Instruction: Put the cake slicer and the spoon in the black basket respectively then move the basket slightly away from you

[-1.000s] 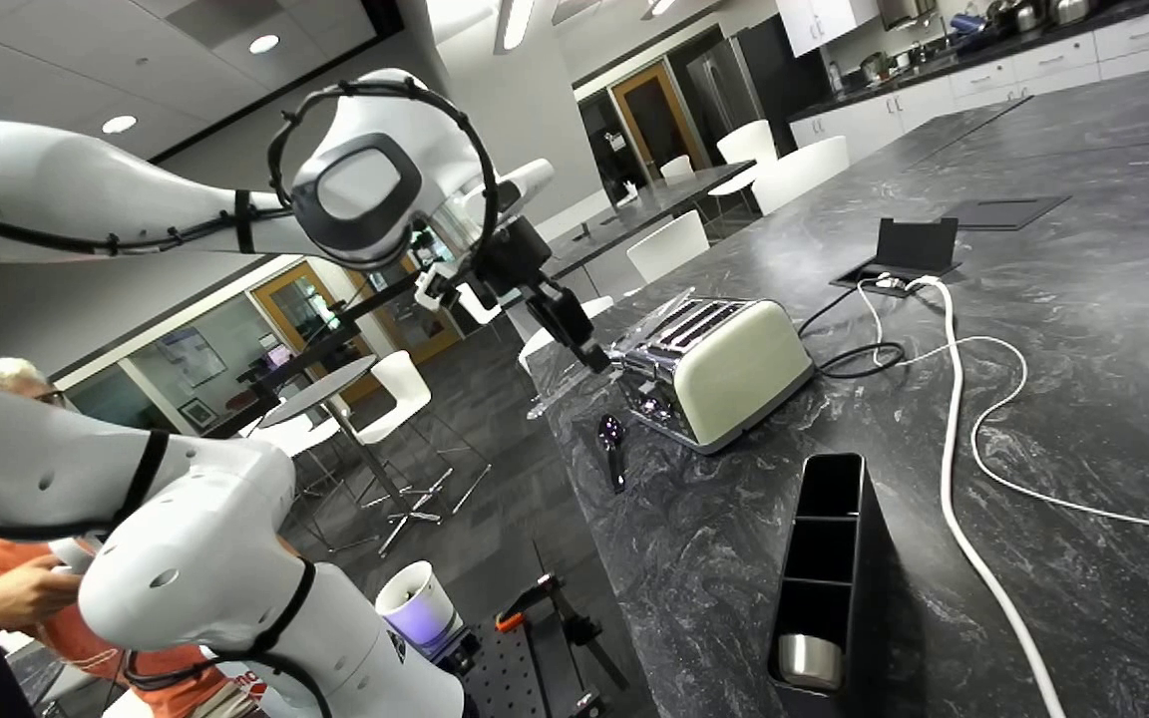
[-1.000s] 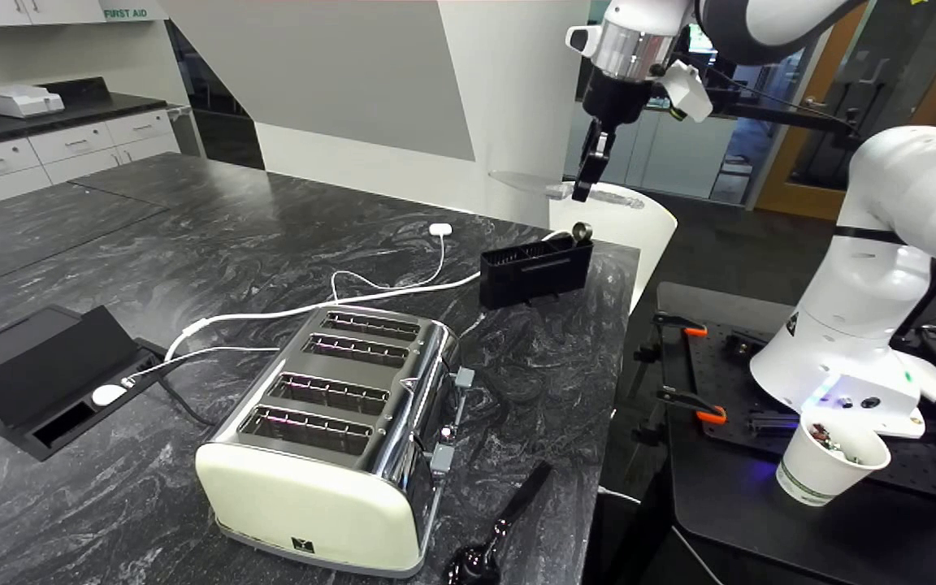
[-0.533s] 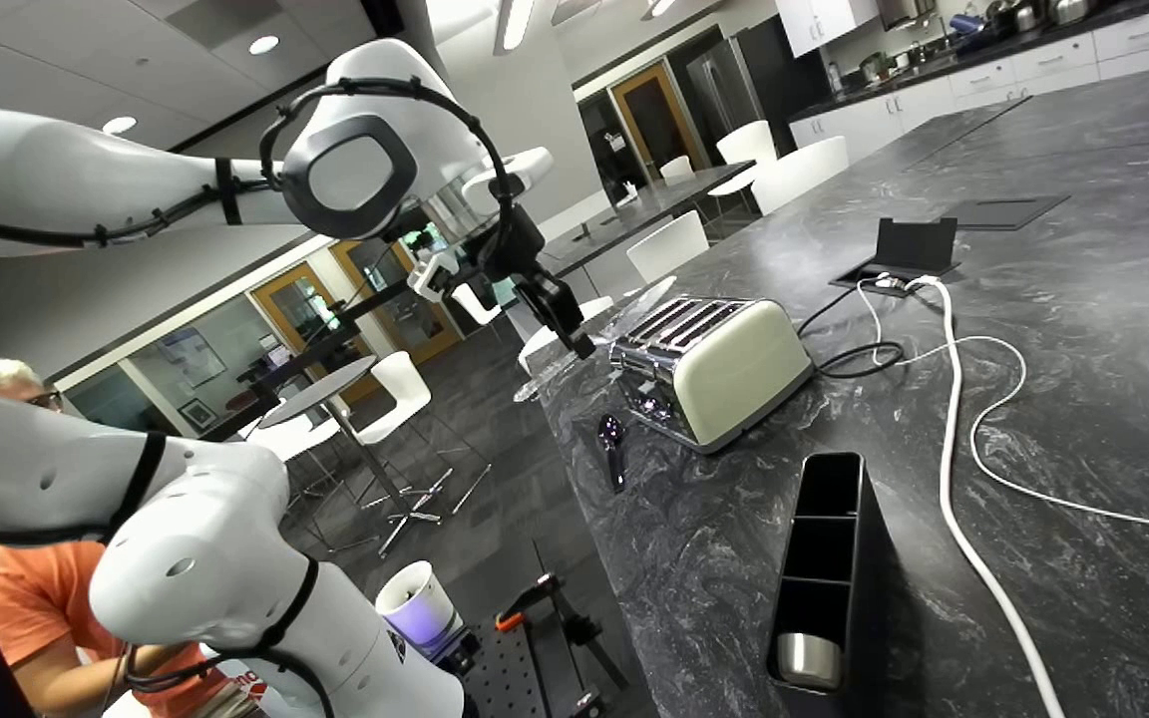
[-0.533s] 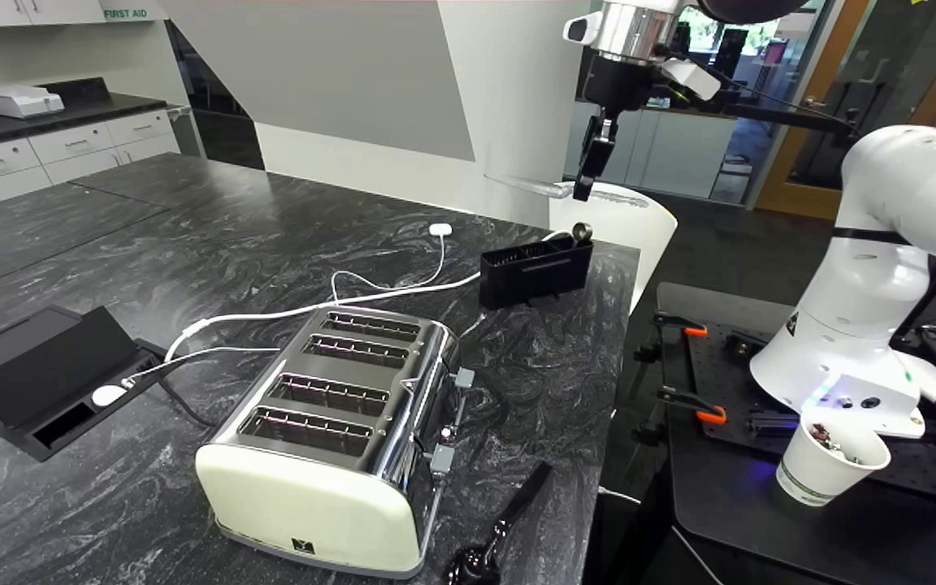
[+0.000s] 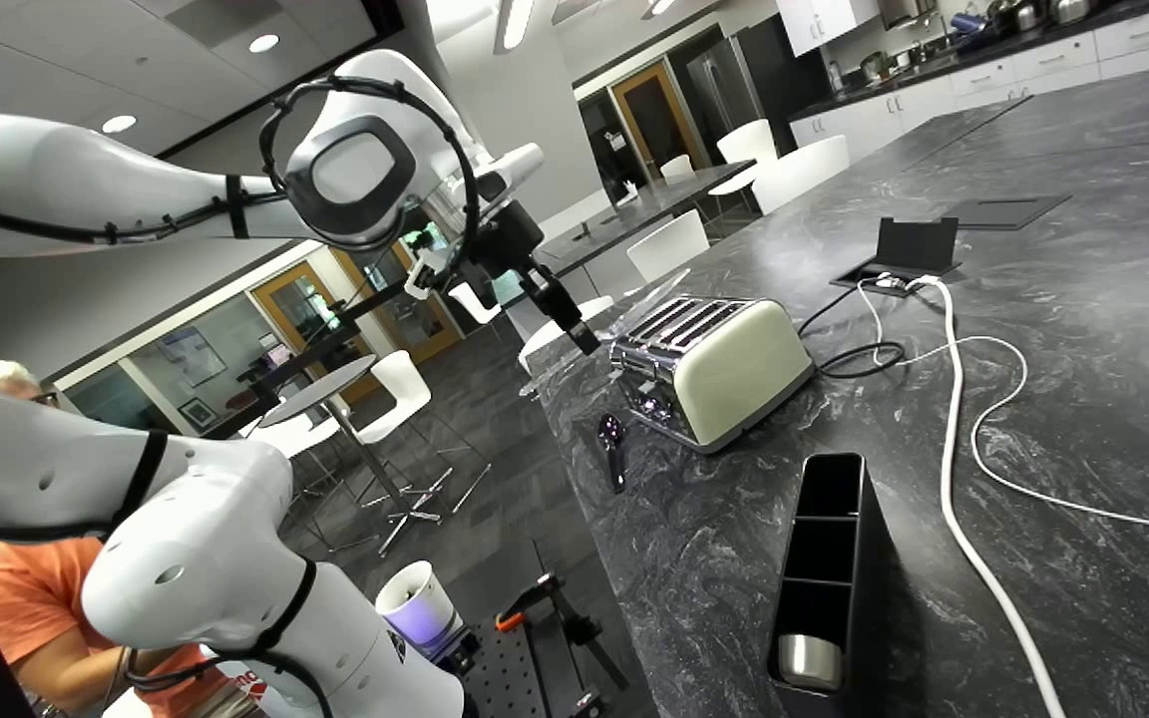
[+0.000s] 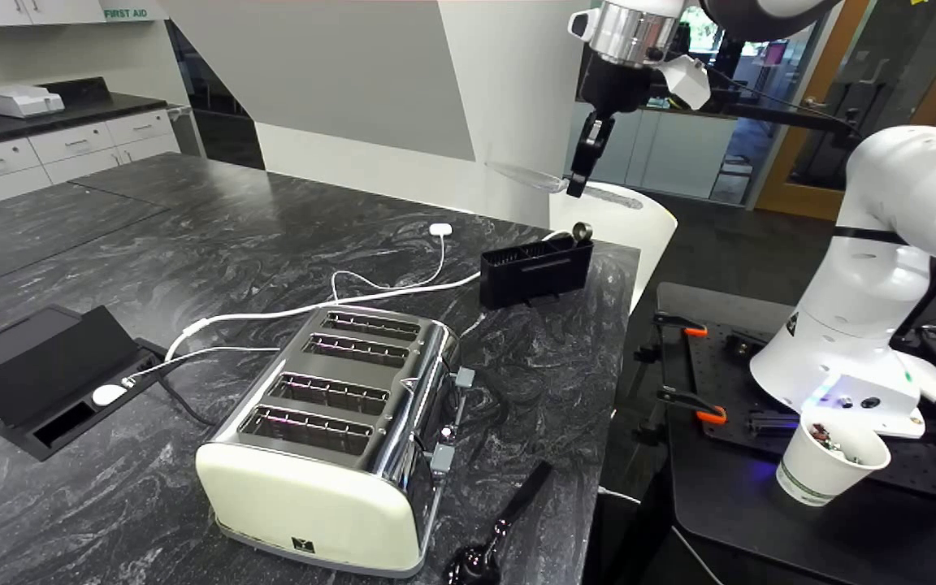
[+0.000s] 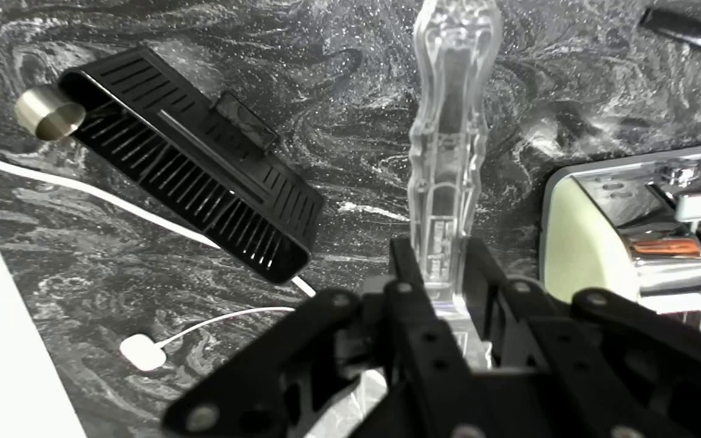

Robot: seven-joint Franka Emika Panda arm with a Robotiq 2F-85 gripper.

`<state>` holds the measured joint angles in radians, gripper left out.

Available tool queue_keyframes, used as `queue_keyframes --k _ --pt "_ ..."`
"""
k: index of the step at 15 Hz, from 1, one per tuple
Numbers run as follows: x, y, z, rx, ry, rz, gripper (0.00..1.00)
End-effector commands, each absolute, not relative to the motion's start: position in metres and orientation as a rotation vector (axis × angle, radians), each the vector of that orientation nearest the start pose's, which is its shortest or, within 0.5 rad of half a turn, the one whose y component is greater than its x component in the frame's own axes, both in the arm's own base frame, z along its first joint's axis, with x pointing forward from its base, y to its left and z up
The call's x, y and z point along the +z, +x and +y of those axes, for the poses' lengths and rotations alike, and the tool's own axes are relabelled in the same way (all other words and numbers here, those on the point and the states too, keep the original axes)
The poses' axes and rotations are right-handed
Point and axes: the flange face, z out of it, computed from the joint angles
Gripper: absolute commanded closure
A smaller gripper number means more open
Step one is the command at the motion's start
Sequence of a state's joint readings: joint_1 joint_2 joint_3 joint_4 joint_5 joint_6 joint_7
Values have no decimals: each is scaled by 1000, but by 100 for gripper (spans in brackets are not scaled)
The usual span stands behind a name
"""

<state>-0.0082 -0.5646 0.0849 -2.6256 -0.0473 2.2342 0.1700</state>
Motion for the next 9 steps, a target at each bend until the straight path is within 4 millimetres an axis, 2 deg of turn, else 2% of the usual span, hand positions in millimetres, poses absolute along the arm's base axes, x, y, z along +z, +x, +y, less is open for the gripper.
queue_keyframes --k 1,9 --pt "443 393 30 -389 -3217 388 94" --pt "421 425 6 -737 -3206 977 94"
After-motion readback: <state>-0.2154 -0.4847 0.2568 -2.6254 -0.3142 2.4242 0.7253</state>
